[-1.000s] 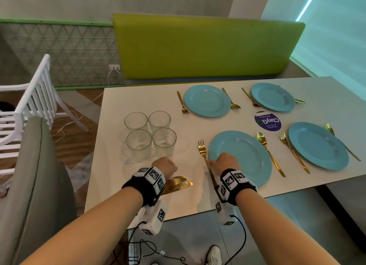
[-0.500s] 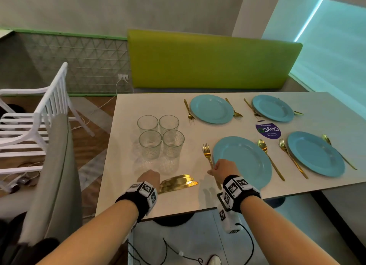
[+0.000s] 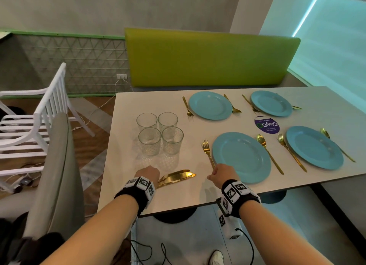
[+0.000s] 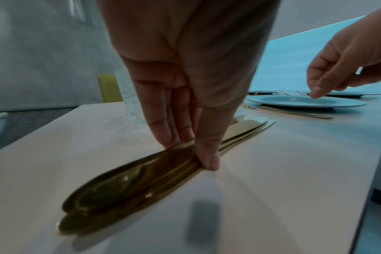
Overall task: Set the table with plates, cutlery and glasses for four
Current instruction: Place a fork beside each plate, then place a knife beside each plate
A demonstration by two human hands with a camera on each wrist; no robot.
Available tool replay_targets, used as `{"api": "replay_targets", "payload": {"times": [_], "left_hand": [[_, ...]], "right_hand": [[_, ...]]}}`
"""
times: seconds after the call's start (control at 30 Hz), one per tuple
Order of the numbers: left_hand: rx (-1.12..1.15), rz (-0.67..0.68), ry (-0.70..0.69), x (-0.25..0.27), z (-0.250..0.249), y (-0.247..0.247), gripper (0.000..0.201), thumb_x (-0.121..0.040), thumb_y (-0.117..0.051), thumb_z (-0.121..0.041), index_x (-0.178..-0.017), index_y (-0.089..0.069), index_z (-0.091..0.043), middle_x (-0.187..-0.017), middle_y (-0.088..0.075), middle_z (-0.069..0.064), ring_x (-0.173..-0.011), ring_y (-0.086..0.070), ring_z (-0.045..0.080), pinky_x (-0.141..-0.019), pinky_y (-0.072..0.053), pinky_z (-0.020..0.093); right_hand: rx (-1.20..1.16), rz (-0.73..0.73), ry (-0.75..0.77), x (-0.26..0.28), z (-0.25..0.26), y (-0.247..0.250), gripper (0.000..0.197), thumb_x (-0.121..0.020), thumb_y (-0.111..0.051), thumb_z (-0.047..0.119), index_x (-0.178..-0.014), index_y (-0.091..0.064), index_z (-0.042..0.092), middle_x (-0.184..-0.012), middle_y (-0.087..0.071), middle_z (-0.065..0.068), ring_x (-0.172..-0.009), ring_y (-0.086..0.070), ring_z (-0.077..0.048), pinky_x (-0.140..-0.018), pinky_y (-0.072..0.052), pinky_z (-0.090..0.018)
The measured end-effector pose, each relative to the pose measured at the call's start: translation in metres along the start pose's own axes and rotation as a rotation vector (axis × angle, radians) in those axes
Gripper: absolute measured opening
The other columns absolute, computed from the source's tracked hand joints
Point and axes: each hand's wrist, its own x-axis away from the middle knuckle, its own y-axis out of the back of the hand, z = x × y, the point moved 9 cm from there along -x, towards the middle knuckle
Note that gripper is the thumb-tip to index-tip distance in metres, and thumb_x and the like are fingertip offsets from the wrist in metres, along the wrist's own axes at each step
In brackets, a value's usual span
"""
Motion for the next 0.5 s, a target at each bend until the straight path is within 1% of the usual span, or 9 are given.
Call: {"api": "replay_targets", "payload": {"times": [0.03, 0.1, 0.2, 0.27, 0.4, 0.5], "left_hand": [[-0.003, 0.015, 0.003, -0.002, 0.002, -0.002, 0.032, -0.088, -0.058, -0.012, -0.12, -0.061, -0.007, -0.123, -0.061, 0.009, -0.111, -0.061, 0.022, -0.075, -0.044, 0.025], [-0.008, 0.037, 0.007, -0.007, 0.005, -0.007, 0.035, -0.084, -0.064, -0.015, -0.118, -0.063, -0.008, -0.12, -0.063, 0.008, -0.109, -0.063, 0.021, -0.073, -0.043, 0.025], [-0.005, 0.063, -0.002, -0.011, 0.006, -0.013, 0.043, -0.077, -0.073, -0.022, -0.117, -0.063, -0.009, -0.118, -0.065, 0.008, -0.106, -0.064, 0.022, -0.076, -0.048, 0.026], [-0.001, 0.08, -0.011, -0.013, 0.006, -0.017, 0.045, -0.078, -0.073, -0.023, -0.118, -0.062, -0.008, -0.119, -0.064, 0.009, -0.107, -0.064, 0.022, -0.08, -0.05, 0.027], [0.004, 0.069, -0.021, -0.018, 0.008, -0.019, 0.049, -0.073, -0.077, -0.024, -0.117, -0.061, -0.009, -0.116, -0.065, 0.01, -0.103, -0.065, 0.024, -0.077, -0.05, 0.028], [0.003, 0.092, -0.028, -0.015, 0.007, -0.018, 0.051, -0.074, -0.076, -0.022, -0.119, -0.059, -0.007, -0.119, -0.064, 0.011, -0.107, -0.064, 0.024, -0.084, -0.051, 0.03]], "right_hand": [[0.001, 0.001, -0.002, 0.0, 0.0, -0.001, 0.032, -0.089, -0.059, 0.032, -0.11, -0.061, 0.007, -0.111, -0.066, -0.009, -0.105, -0.061, -0.023, -0.091, -0.052, -0.033], [0.0, 0.006, -0.008, 0.001, -0.001, -0.002, 0.031, -0.089, -0.059, 0.032, -0.11, -0.062, 0.008, -0.11, -0.066, -0.009, -0.104, -0.061, -0.023, -0.09, -0.052, -0.033], [0.003, 0.018, -0.007, 0.001, 0.0, -0.006, 0.032, -0.089, -0.06, 0.033, -0.11, -0.062, 0.008, -0.11, -0.066, -0.008, -0.104, -0.062, -0.023, -0.091, -0.052, -0.034], [0.013, 0.026, -0.005, 0.001, 0.0, -0.009, 0.033, -0.089, -0.06, 0.034, -0.11, -0.062, 0.008, -0.11, -0.066, -0.008, -0.104, -0.062, -0.023, -0.09, -0.052, -0.033], [0.017, 0.061, 0.001, 0.002, 0.0, -0.016, 0.034, -0.088, -0.06, 0.034, -0.11, -0.062, 0.009, -0.11, -0.066, -0.008, -0.104, -0.062, -0.023, -0.089, -0.052, -0.033], [0.024, 0.085, 0.023, 0.003, 0.003, -0.019, 0.032, -0.088, -0.06, 0.034, -0.108, -0.064, 0.008, -0.109, -0.067, -0.008, -0.103, -0.062, -0.023, -0.088, -0.052, -0.033]]}}
